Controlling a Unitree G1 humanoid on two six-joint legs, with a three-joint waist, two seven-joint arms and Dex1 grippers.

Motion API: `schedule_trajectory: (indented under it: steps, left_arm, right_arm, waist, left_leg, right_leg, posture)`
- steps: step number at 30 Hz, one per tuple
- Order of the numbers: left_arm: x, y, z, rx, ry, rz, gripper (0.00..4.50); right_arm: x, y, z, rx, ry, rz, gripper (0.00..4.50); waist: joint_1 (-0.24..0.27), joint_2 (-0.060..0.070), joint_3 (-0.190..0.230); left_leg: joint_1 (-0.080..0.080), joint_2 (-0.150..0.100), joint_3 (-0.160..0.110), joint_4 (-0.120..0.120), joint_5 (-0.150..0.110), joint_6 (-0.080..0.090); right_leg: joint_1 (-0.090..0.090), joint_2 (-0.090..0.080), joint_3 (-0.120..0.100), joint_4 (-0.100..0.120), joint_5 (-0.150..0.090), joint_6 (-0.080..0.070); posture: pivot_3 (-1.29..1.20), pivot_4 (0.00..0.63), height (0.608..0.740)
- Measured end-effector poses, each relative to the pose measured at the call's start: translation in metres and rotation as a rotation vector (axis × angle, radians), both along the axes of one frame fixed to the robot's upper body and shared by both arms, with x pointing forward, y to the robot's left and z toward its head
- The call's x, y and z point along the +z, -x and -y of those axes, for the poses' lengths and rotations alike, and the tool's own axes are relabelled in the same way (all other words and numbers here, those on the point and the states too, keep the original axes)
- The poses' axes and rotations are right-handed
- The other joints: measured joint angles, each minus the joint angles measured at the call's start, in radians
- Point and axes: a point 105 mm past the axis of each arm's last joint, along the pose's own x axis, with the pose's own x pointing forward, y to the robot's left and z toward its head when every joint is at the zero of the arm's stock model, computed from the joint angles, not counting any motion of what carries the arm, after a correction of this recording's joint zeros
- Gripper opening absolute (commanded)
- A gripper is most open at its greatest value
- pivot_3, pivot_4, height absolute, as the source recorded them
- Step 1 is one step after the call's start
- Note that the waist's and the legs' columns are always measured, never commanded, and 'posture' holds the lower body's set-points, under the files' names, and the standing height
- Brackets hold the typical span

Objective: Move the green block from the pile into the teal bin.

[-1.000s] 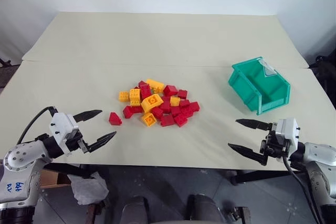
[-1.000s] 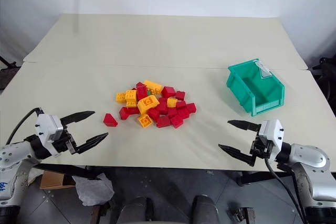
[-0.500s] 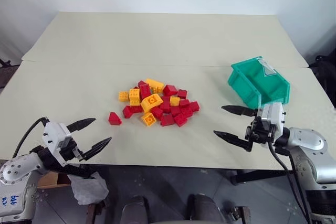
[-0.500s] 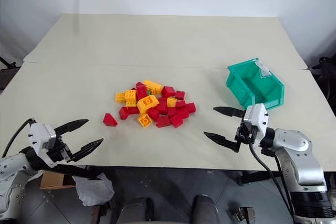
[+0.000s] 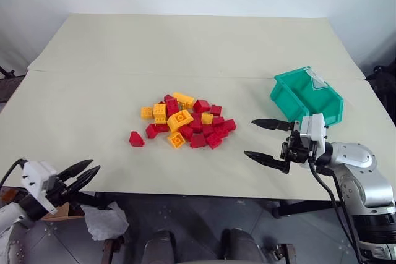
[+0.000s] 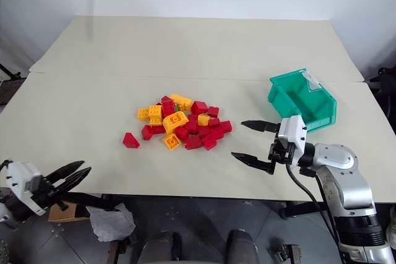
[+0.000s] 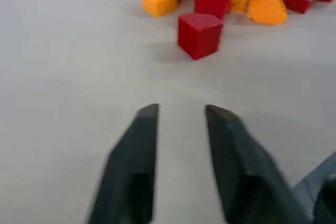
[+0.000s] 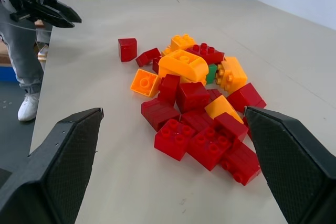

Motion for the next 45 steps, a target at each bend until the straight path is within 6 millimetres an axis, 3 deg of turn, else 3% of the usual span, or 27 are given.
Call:
schedule_trajectory:
  steps: [2, 7, 12, 16, 21, 24, 31, 39, 41, 43, 45]
  left_arm:
    - [0.005, -0.01, 0.016, -0.068, 0.005, 0.023, 0.05]
    - [0.019, -0.04, 0.073, -0.313, -0.011, 0.047, 0.05]
    - [0.031, -0.057, 0.129, -0.57, -0.058, 0.06, 0.05]
    - [0.032, -0.081, 0.16, -0.649, -0.043, 0.043, 0.05]
    - [0.026, -0.129, 0.158, -0.501, -0.141, 0.025, 0.05]
    - [0.033, -0.151, 0.158, -0.405, -0.04, 0.033, 0.05]
    - [0.051, -0.185, 0.13, -0.191, 0.031, 0.083, 0.05]
    - [0.044, -0.185, 0.115, -0.165, -0.077, 0.104, 0.05]
    - [0.034, -0.167, 0.114, -0.263, -0.136, 0.065, 0.05]
    - [0.027, -0.139, 0.127, -0.44, -0.215, 0.035, 0.05]
    - [0.025, -0.124, 0.133, -0.517, -0.238, 0.017, 0.05]
  right_arm:
    - [-0.001, 0.001, 0.002, -0.008, 0.001, -0.005, 4.5]
    - [-0.006, 0.003, 0.014, -0.056, 0.014, -0.021, 4.5]
    - [-0.008, 0.004, 0.024, -0.107, 0.013, -0.028, 4.5]
    - [-0.011, 0.01, 0.026, -0.133, 0.014, -0.029, 4.5]
    - [-0.009, 0.014, 0.027, -0.153, 0.013, -0.016, 4.5]
    - [-0.009, 0.014, 0.027, -0.171, 0.009, -0.012, 4.5]
    - [-0.01, 0.014, 0.025, -0.19, -0.011, -0.009, 4.5]
    - [-0.008, 0.014, 0.024, -0.191, -0.018, 0.004, 4.5]
    - [-0.009, 0.015, 0.024, -0.19, -0.019, 0.004, 4.5]
    - [-0.009, 0.015, 0.023, -0.189, -0.02, 0.003, 4.5]
    - [-0.009, 0.015, 0.023, -0.189, -0.02, 0.003, 4.5]
  waist:
    - [-0.003, 0.0, 0.0]
    - [-0.002, 0.0, 0.0]
    - [-0.006, 0.0, 0.0]
    - [-0.001, 0.0, 0.0]
    - [-0.005, -0.002, 0.001]
    - [-0.001, -0.004, 0.002]
    - [-0.003, -0.005, 0.003]
    - [-0.004, -0.005, 0.003]
    - [-0.01, -0.005, 0.003]
    - [-0.003, -0.005, 0.003]
    - [0.001, -0.005, 0.003]
  left_leg:
    - [0.0, 0.0, 0.0, 0.0, 0.0, 0.0]
    - [0.0, 0.0, 0.001, 0.0, 0.0, 0.0]
    - [0.0, 0.0, 0.002, 0.001, 0.0, -0.001]
    - [0.0, 0.0, 0.002, 0.002, 0.0, -0.001]
    - [0.0, 0.0, 0.002, 0.002, 0.0, -0.001]
    - [-0.001, 0.0, 0.002, 0.002, 0.0, 0.0]
    - [0.0, 0.0, 0.002, 0.002, 0.0, 0.0]
    - [0.0, 0.0, 0.002, 0.002, 0.0, 0.0]
    - [0.0, 0.0, 0.003, 0.001, 0.0, 0.0]
    - [0.0, 0.0, 0.003, 0.001, 0.0, 0.0]
    - [0.0, 0.0, 0.003, 0.002, 0.0, 0.0]
  right_leg:
    - [0.0, 0.0, 0.0, 0.0, 0.0, 0.0]
    - [0.0, 0.0, 0.0, 0.003, 0.0, 0.0]
    - [-0.001, 0.0, 0.001, 0.006, 0.0, 0.0]
    - [-0.001, 0.0, 0.001, 0.006, 0.0, 0.0]
    - [-0.001, 0.0, 0.001, 0.005, 0.0, 0.001]
    - [-0.001, 0.0, 0.001, 0.005, 0.001, 0.001]
    - [-0.001, 0.0, 0.001, 0.005, 0.001, 0.002]
    - [-0.001, 0.0, 0.001, 0.005, 0.001, 0.003]
    - [-0.001, 0.0, 0.002, 0.005, 0.001, 0.002]
    - [-0.001, 0.0, 0.002, 0.006, 0.001, 0.003]
    - [-0.001, 0.0, 0.002, 0.006, 0.001, 0.002]
  posture:
    - [0.0, 0.15, 0.74]
    - [0.0, 0.15, 0.74]
    - [0.0, 0.15, 0.74]
    - [0.0, 0.15, 0.74]
    - [0.0, 0.15, 0.74]
    - [0.0, 0.15, 0.74]
    - [0.0, 0.15, 0.74]
    - [0.0, 0.15, 0.74]
    - [0.0, 0.15, 0.74]
    - [0.0, 0.15, 0.74]
    - [0.0, 0.15, 0.74]
